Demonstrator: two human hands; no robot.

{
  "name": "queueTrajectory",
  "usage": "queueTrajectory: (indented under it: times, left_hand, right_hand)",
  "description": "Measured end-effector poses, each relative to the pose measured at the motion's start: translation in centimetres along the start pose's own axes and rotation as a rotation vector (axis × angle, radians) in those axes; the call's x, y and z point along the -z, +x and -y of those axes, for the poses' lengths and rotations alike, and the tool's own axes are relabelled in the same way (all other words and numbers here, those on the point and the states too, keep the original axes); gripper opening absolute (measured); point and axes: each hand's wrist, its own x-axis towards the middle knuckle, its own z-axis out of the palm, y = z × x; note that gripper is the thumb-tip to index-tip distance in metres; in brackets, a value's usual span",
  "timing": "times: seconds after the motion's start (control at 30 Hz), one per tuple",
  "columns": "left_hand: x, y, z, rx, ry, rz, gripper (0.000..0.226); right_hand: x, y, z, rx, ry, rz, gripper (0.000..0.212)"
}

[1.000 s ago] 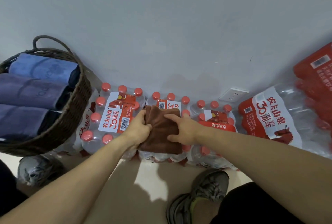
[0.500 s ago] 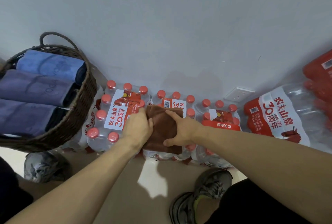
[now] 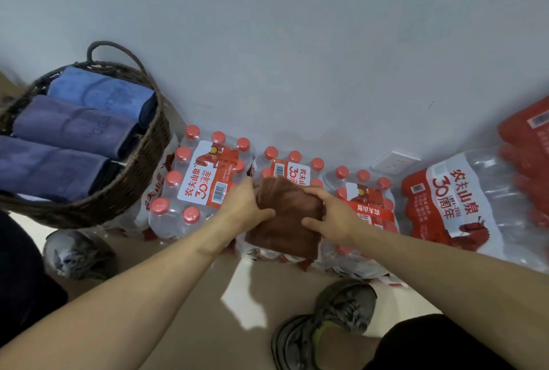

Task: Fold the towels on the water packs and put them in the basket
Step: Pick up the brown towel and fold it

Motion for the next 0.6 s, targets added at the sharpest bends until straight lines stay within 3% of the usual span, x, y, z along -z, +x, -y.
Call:
queueTrajectory:
  times: [0.07,0.13,0.2,0.27,0.33,0.43,0.53,0.6]
  left_hand:
    - [-0.3,-0.5,0.6,-0.081,0.085,-0.134,0.069]
    - [-0.8,-1.4,1.1,-0.336,0.191,-0.309,0.055]
    - [-1.2,-2.2,1.5,-0.674,0.195,-0.263,0.039]
    - [-1.7,-3.0,2.2,-0.856,0.256,-0.101,0.038]
    - [-1.7,-3.4,3.3,-0.856,0.302,-0.024,0.052]
    - [-1.1,-3.6,4.5,-0.828,0.362,0.029,0.068]
    - [-1.3,-3.9,5.0,-0.828,0.331,-0.022,0.055]
    - [-1.4,-3.9,4.9,-0.819,0.254,-0.079,0.044]
  right_hand:
    - [0.0,-0.5,-0.7,0.003,-0.057,-0.135,0.064]
    - [0.2,-1.0,-0.5,0.129,-0.144,-0.263,0.053]
    - [0.1,-1.6,0.3,0.304,-0.178,-0.223,0.047]
    - [-0.7,-2.2,0.6,0.389,-0.231,-0.064,0.061]
    - [-1.4,-2.6,0.3,0.392,-0.329,0.041,0.084]
    - [-2.1,-3.2,-0.6,0.401,-0.426,0.033,0.101]
    - [-2.8,-3.8,-1.3,0.392,-0.498,0.003,0.106]
    - [-3.3,-4.0,-1.2,0.381,-0.518,-0.028,0.099]
